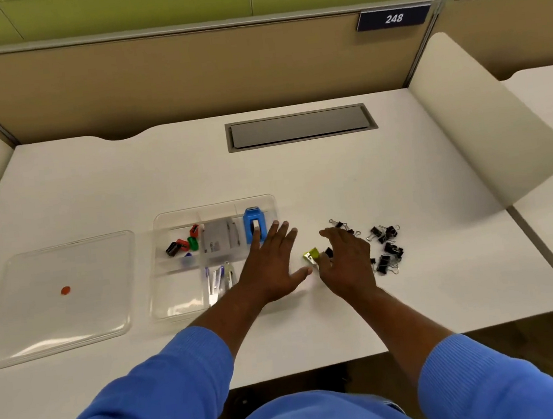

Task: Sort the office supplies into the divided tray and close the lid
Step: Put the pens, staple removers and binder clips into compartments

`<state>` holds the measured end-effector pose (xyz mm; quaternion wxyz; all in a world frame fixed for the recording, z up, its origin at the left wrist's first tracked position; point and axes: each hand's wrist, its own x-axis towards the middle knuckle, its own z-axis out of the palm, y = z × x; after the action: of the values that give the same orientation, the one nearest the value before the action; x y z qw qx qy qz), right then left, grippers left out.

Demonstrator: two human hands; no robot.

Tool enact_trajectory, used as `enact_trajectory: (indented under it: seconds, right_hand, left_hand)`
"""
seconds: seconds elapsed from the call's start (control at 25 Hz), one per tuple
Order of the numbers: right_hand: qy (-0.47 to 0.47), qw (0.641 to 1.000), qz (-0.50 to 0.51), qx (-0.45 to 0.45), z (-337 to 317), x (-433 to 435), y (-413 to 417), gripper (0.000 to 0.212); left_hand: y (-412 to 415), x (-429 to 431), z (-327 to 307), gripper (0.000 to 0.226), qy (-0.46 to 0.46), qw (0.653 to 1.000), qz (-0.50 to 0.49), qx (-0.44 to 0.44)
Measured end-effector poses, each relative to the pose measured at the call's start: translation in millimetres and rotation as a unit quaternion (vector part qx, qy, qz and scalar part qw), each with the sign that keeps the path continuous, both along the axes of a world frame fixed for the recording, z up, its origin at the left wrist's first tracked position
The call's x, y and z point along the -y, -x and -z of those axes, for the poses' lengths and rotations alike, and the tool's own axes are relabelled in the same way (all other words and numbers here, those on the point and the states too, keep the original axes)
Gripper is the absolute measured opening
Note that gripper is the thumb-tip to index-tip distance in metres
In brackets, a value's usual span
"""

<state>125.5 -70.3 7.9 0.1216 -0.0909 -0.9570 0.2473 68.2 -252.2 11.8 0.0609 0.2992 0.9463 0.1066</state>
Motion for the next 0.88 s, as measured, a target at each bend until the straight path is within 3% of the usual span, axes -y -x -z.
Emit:
enact_trajectory:
  seconds: [0.2, 0.44, 0.64, 0.88]
  right_hand:
    - [0.003, 0.999, -0.040, 0.035, 16.8, -36.9, -2.0, 0.048]
    - [-0.007, 0.993, -0.080, 0.087, 23.6, -64.3, 2.7, 0.039]
    - [0.026, 0.993, -0.081, 0.086, 21.9, -85.4, 11.0, 0.034]
    - [0.000, 0.990, -0.077, 0.114, 23.6, -96.8, 18.9, 0.035]
  left_hand:
    - [-1.9, -50.0, 6.6, 0.067, 0.018, 0.998, 0.051, 0.009]
    - [1.2, -74.3, 11.9, 0.034, 0.054, 0.998, 0.013, 0.008]
    - [5.1, -90.2, 14.4, 0.042, 0.061, 0.998, -0.013, 0.022]
    - [12.7, -101.5, 19.0, 0.033, 0.079, 0.996, -0.037, 0.036]
